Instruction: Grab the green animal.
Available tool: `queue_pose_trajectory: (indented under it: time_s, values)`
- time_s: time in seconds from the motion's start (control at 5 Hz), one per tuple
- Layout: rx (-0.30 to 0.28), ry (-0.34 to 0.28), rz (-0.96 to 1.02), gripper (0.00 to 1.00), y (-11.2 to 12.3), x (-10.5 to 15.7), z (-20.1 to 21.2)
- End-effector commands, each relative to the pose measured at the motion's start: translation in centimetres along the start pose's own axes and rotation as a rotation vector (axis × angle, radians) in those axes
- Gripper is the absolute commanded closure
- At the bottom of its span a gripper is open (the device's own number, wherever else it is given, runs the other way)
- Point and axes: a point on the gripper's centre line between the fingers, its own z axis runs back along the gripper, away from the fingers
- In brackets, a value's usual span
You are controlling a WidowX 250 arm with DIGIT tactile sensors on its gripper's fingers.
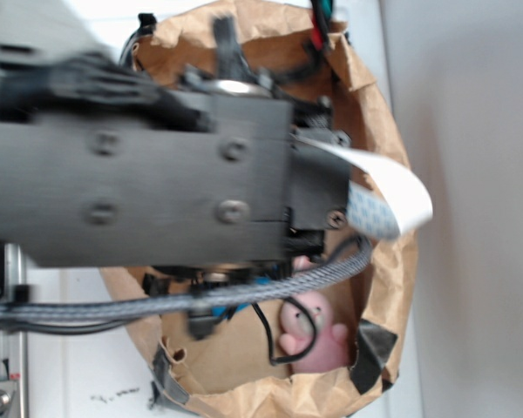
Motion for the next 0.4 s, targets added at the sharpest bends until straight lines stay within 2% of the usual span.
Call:
queue_pose_trajectory:
  time_s: [0.0,0.2]
  values:
    - [-0.110,-0.059,0.089,1.00,1.20,-1.39,3.85]
    - [-0.112,-0.043,0.081,1.00,0.90,-1.08,3.19]
